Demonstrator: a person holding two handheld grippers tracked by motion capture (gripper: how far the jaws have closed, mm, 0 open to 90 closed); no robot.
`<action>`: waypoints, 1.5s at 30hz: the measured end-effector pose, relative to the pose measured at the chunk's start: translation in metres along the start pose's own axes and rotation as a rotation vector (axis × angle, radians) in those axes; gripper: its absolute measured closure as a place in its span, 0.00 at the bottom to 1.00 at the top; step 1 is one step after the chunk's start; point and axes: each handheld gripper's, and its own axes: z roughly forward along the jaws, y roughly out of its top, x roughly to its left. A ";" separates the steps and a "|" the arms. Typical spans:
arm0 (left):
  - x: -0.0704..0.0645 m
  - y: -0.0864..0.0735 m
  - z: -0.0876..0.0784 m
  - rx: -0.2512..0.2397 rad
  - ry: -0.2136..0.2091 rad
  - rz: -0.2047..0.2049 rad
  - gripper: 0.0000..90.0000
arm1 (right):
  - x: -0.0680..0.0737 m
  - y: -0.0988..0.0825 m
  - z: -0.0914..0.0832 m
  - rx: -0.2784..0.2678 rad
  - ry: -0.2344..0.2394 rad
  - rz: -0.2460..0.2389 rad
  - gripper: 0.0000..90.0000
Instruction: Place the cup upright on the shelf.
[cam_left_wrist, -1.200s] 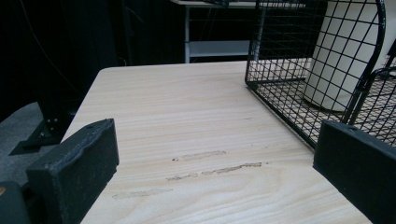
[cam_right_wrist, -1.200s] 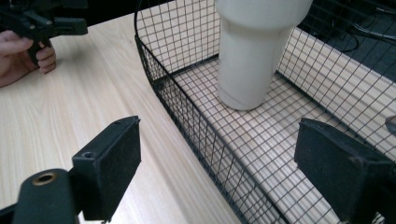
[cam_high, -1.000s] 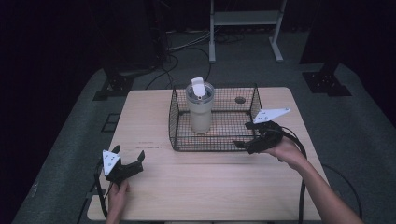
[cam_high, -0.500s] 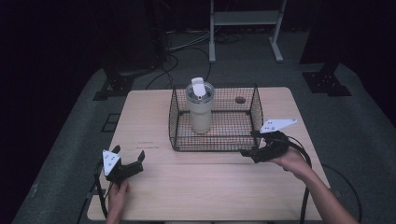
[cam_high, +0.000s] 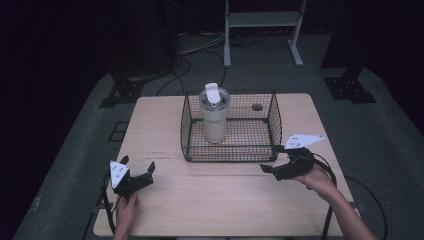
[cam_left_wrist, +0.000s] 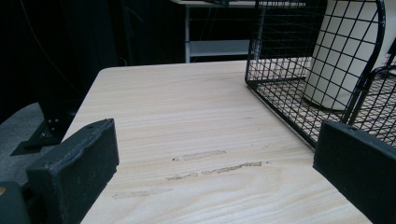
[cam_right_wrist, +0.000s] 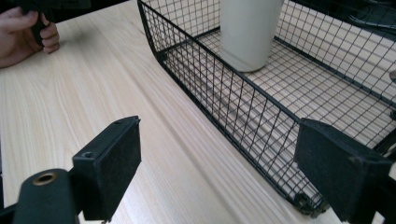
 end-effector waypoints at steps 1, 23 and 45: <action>0.000 0.000 0.000 0.000 0.001 0.001 0.00 | 0.000 -0.003 -0.001 -0.001 0.004 0.010 0.16; 0.000 0.000 0.000 0.005 0.002 0.002 0.00 | -0.002 -0.052 -0.012 -0.006 -0.032 0.077 0.16; 0.000 0.000 0.000 0.007 0.003 0.002 0.00 | 0.004 -0.091 -0.014 -0.019 -0.079 0.116 0.16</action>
